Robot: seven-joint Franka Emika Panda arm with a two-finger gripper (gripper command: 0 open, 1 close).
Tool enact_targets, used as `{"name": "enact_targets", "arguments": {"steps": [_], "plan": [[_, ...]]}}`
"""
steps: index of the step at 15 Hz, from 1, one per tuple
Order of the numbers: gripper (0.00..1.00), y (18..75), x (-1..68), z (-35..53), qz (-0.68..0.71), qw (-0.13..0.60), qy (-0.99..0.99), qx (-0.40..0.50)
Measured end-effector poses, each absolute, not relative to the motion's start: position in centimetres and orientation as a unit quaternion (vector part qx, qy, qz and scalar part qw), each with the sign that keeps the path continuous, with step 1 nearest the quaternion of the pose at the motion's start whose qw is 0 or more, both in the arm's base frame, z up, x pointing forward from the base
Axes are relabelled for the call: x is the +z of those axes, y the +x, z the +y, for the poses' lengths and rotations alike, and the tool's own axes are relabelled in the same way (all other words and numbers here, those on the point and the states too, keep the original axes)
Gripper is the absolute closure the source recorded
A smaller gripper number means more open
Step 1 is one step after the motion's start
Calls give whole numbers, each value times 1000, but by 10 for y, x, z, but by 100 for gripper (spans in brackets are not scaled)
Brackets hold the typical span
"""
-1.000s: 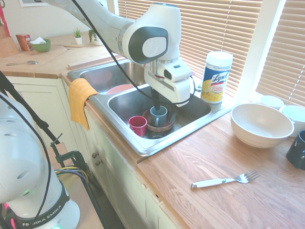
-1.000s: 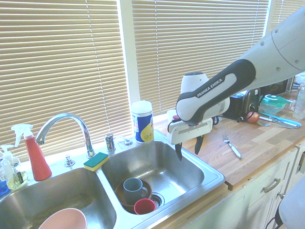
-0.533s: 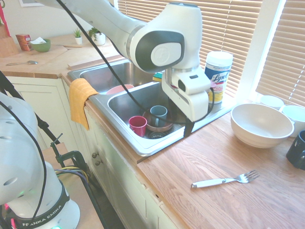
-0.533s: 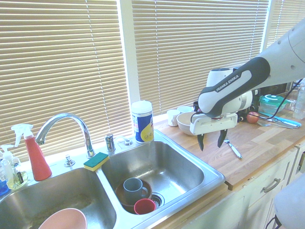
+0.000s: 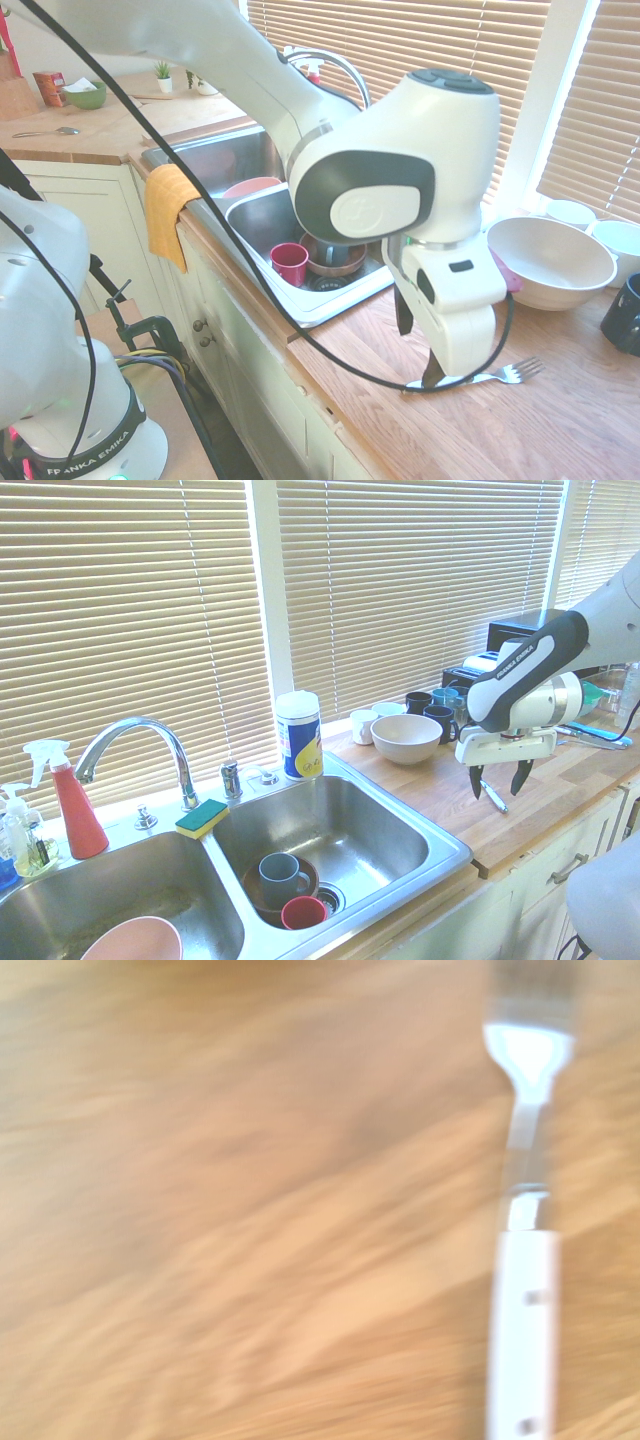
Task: Put the fork into the sink
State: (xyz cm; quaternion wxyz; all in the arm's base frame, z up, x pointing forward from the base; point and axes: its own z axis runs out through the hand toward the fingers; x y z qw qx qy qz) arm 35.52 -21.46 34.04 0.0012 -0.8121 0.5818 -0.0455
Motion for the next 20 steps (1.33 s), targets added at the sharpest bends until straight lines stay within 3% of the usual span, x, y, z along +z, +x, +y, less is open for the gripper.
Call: {"name": "enact_targets", "arguments": {"steps": [4, 5, 20], "plan": [[0, 362, 334, -221, 582, -2, -812, -41], [100, 365, 334, -223, 582, -3, -812, -41], [100, 392, 315, -227, 591, 6, -807, -21]]}}
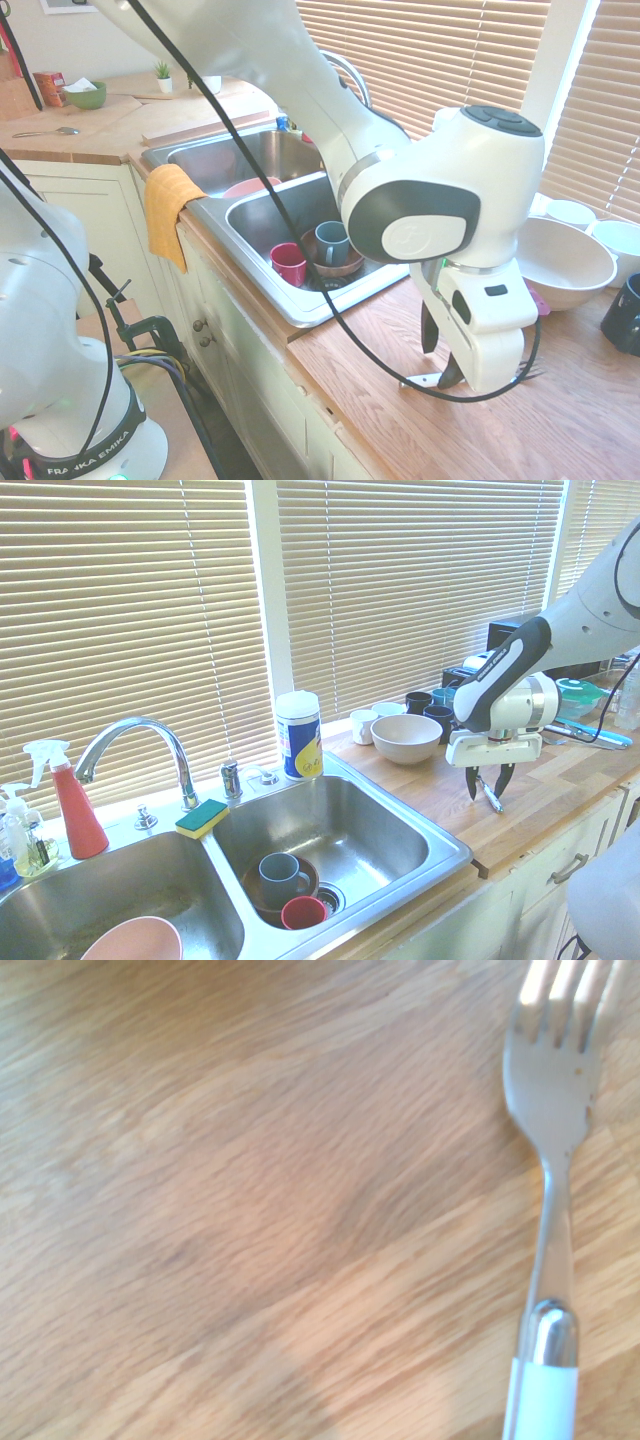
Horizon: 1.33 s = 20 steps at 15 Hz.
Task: Put the fork into the sink
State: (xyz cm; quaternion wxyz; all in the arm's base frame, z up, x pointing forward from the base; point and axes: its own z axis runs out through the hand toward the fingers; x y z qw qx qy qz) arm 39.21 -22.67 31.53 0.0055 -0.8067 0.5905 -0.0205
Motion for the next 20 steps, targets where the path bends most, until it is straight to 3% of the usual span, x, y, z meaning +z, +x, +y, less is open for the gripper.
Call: {"name": "enact_targets", "arguments": {"steps": [15, 20], "plan": [[100, 392, 320, -228, 592, 7, -806, -27], [100, 397, 396, -223, 582, 27, -808, -87]]}}
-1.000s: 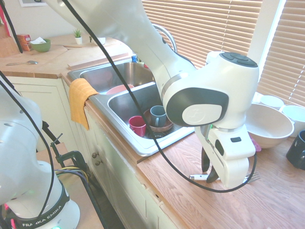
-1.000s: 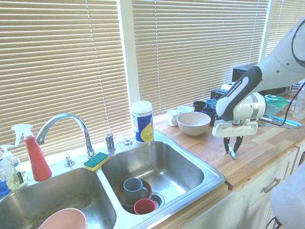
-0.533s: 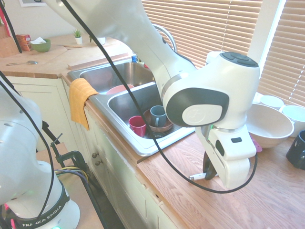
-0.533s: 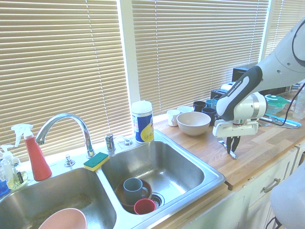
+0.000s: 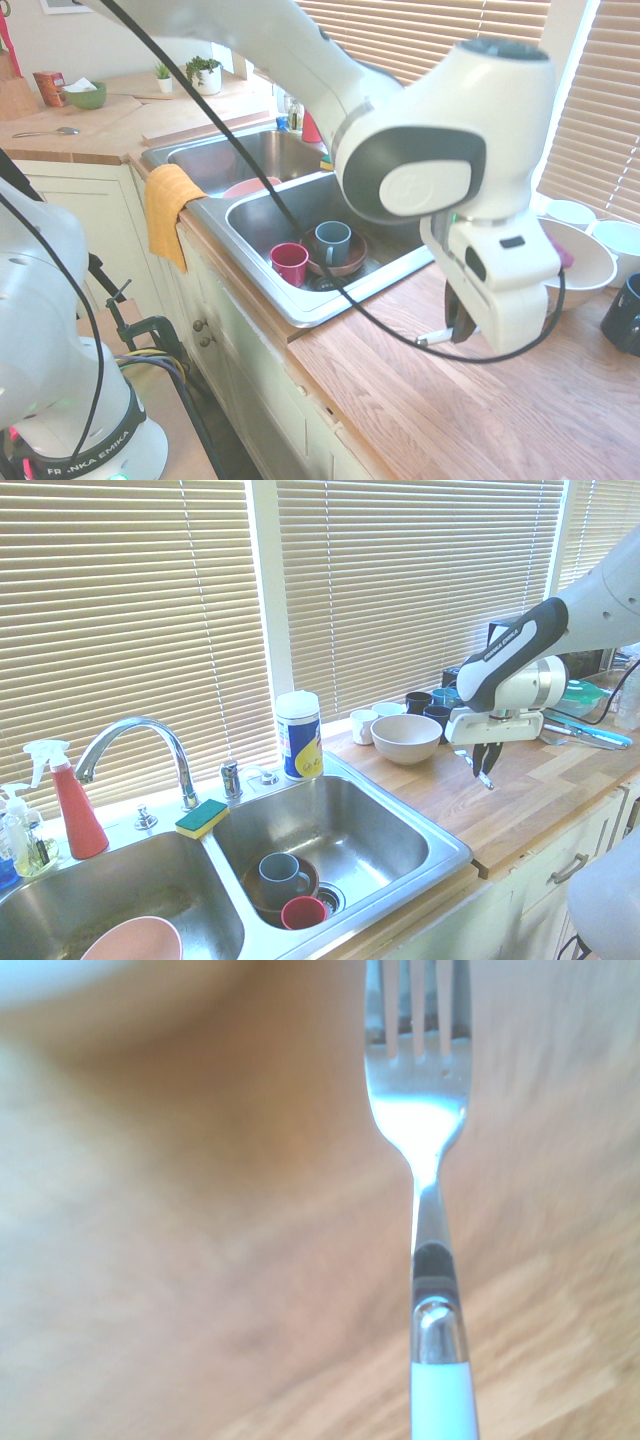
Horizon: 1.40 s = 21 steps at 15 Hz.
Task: Put the fork into the sink
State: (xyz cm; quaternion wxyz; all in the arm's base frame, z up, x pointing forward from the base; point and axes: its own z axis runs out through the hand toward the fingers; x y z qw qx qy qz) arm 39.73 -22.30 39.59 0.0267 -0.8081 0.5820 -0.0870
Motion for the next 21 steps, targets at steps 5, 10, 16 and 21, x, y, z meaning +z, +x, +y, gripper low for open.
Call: {"name": "enact_targets", "arguments": {"steps": [5, 10, 16, 21], "plan": [[100, 433, 486, -144, 507, 42, -852, -125], [100, 492, 460, 21, 389, 41, -914, -107], [100, 522, 353, 112, 408, 19, -908, -93], [100, 526, 266, 148, 424, 4, -903, -64]]}}
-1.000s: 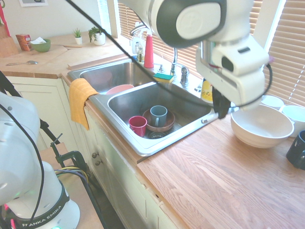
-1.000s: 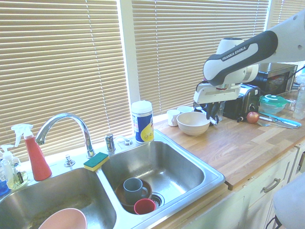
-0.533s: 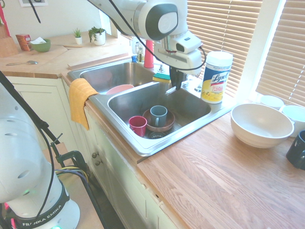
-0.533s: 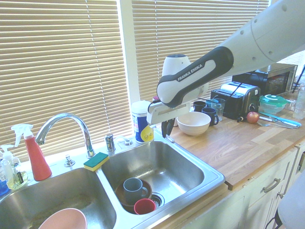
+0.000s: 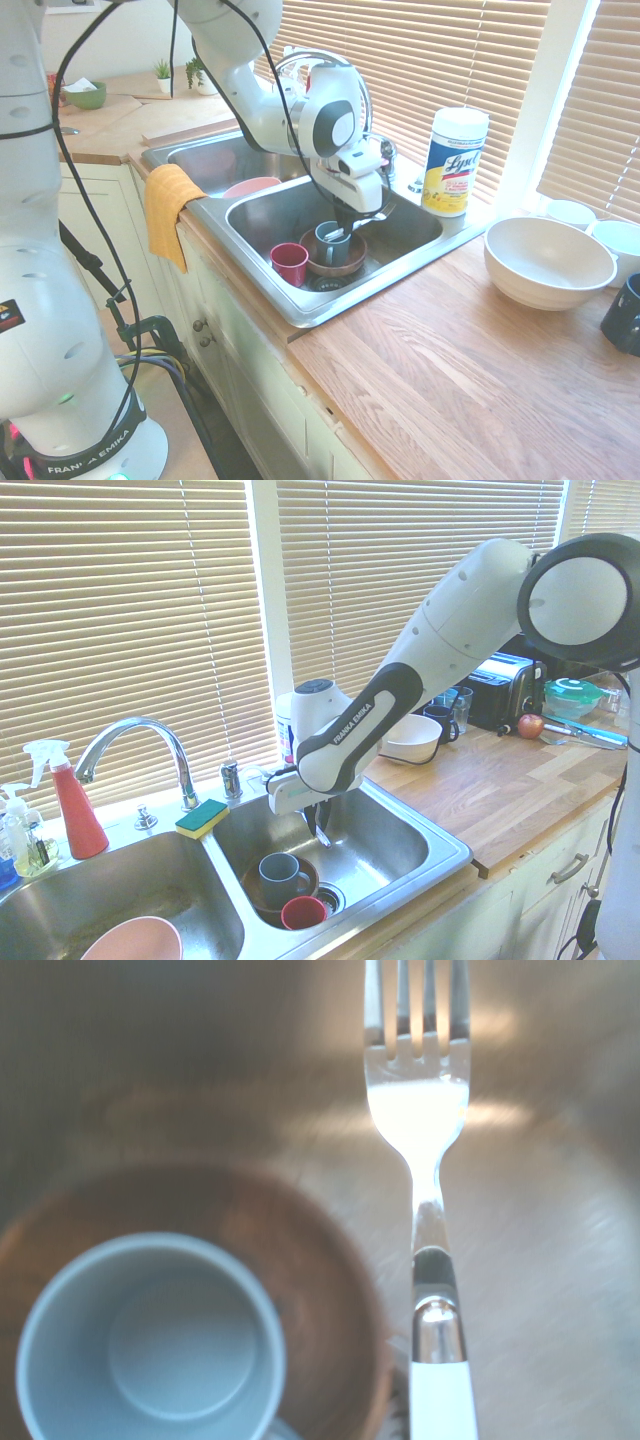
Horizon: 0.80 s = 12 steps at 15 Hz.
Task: Put the fork into the sink
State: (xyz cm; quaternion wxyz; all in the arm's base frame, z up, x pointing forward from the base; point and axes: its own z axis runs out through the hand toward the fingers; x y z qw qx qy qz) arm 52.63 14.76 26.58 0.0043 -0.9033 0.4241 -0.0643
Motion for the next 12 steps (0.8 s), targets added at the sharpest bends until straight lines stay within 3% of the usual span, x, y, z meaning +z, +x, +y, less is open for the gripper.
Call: {"name": "enact_targets", "arguments": {"steps": [4, 12], "plan": [[100, 525, 214, 152, 437, -8, -898, -54], [100, 529, 176, 137, 463, -12, -886, -34]]}}
